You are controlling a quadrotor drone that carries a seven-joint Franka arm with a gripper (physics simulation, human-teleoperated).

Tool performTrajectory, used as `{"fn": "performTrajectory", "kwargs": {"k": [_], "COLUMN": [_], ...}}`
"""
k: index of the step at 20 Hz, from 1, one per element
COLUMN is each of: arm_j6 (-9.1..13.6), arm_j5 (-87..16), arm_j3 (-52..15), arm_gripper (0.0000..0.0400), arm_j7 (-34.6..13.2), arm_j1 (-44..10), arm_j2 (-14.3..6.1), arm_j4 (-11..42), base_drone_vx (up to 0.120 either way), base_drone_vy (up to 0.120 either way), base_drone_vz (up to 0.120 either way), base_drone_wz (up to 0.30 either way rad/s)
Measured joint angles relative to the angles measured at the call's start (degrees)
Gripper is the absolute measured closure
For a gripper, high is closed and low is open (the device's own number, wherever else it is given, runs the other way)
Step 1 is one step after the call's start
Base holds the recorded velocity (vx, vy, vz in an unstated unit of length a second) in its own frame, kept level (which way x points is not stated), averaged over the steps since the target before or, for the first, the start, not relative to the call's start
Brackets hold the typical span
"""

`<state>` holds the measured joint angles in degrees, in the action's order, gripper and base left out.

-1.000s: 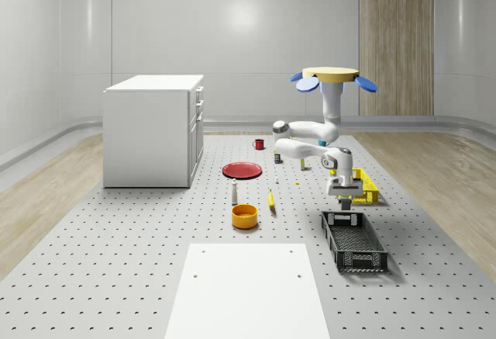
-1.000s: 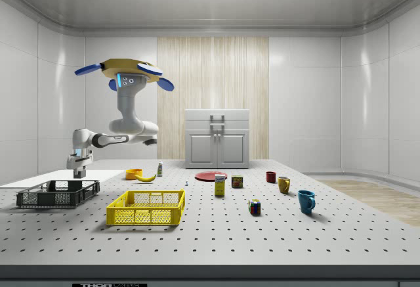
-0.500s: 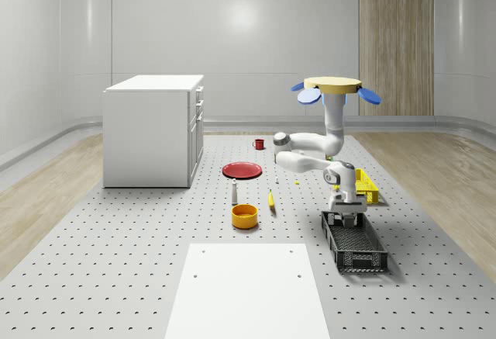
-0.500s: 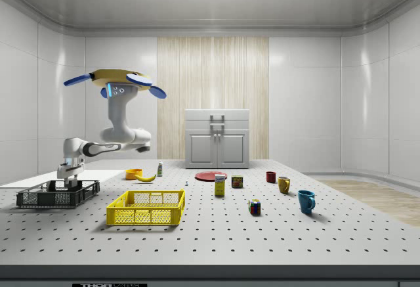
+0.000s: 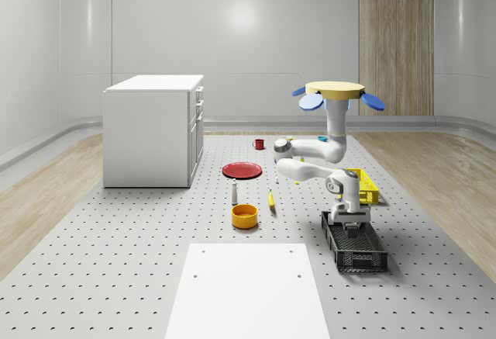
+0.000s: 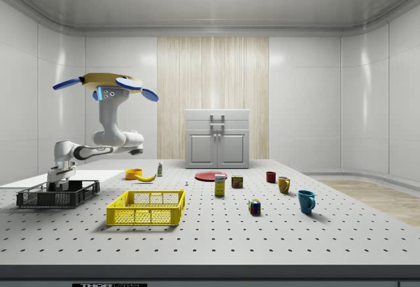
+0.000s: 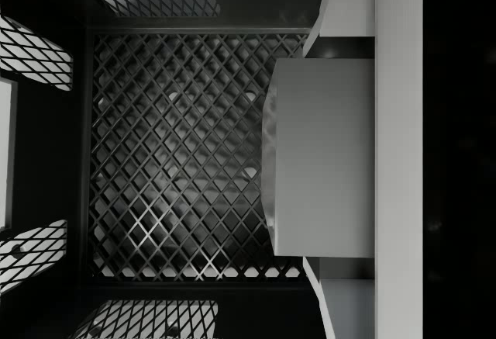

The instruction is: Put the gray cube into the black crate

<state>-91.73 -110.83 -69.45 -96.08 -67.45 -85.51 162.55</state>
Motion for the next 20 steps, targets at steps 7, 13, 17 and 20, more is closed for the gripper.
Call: {"fn": "performTrajectory", "kwargs": {"k": [7,13,17,20], "arm_j6": [-0.04,-0.07,-0.1,-0.11], "arm_j5": [0.02,0.04,0.05,0.06], "arm_j3": [-0.01,-0.01,-0.02,-0.02], "arm_gripper": [0.0076,0.0017,0.0006,0.0003], "arm_j7": [-0.03,-0.06,-0.08,-0.08], "arm_j1": [-0.01,-0.03,-0.04,-0.04], "arm_j2": [-0.04,-0.07,-0.09,-0.11], "arm_j4": [0.0,-0.01,-0.01,-0.01], "base_drone_vx": [0.074,0.0,0.0,0.0], "base_drone_vy": [0.0,0.0,0.0,0.0], "base_drone_vz": [0.0,0.0,0.0,0.0], "base_drone_wz": [0.0,0.0,0.0,0.0]}}
